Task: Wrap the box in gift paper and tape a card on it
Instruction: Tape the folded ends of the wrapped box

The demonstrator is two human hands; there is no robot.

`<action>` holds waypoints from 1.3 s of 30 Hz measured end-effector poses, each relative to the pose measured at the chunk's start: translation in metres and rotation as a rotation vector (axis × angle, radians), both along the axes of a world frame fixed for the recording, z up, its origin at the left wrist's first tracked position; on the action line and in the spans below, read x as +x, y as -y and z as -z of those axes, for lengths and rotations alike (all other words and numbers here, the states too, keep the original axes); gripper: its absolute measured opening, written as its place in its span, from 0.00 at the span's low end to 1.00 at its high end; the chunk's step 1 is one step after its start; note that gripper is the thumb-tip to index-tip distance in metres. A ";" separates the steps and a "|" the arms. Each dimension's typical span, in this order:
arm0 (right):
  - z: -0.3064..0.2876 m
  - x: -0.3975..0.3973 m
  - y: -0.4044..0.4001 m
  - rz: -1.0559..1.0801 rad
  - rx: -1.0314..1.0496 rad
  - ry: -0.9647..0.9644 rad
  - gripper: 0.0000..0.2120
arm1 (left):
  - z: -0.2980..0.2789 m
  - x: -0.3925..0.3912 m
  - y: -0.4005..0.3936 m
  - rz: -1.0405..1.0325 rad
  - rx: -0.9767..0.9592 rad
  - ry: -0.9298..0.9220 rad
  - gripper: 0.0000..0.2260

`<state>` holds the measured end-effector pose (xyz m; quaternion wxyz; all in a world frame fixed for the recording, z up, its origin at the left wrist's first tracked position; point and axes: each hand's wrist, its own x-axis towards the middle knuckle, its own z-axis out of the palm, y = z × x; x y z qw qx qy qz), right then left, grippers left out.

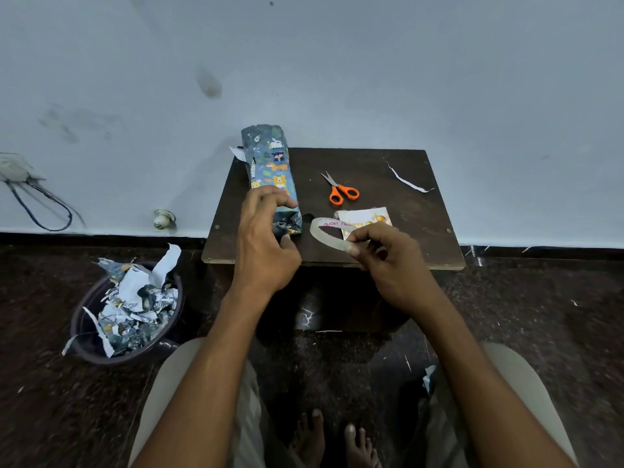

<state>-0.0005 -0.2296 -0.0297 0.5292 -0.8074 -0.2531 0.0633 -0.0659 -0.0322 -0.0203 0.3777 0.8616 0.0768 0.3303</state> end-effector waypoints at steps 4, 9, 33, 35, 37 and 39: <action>-0.002 0.000 0.003 -0.073 -0.061 0.107 0.08 | -0.005 -0.015 0.017 0.200 0.163 -0.094 0.17; -0.001 0.000 0.005 -0.146 -0.021 0.133 0.12 | 0.012 -0.021 0.031 0.203 0.158 -0.188 0.06; -0.006 -0.019 -0.012 0.212 0.152 0.281 0.04 | 0.004 -0.025 0.042 0.294 -0.712 -0.227 0.15; -0.005 -0.020 -0.013 0.229 0.135 0.328 0.03 | 0.004 -0.026 0.044 0.281 -0.697 -0.219 0.15; -0.005 -0.023 -0.016 0.247 0.118 0.382 0.03 | 0.004 -0.026 0.047 0.257 -0.665 -0.210 0.13; -0.005 -0.025 -0.018 0.251 0.089 0.428 0.03 | 0.004 -0.025 0.050 0.219 -0.615 -0.202 0.07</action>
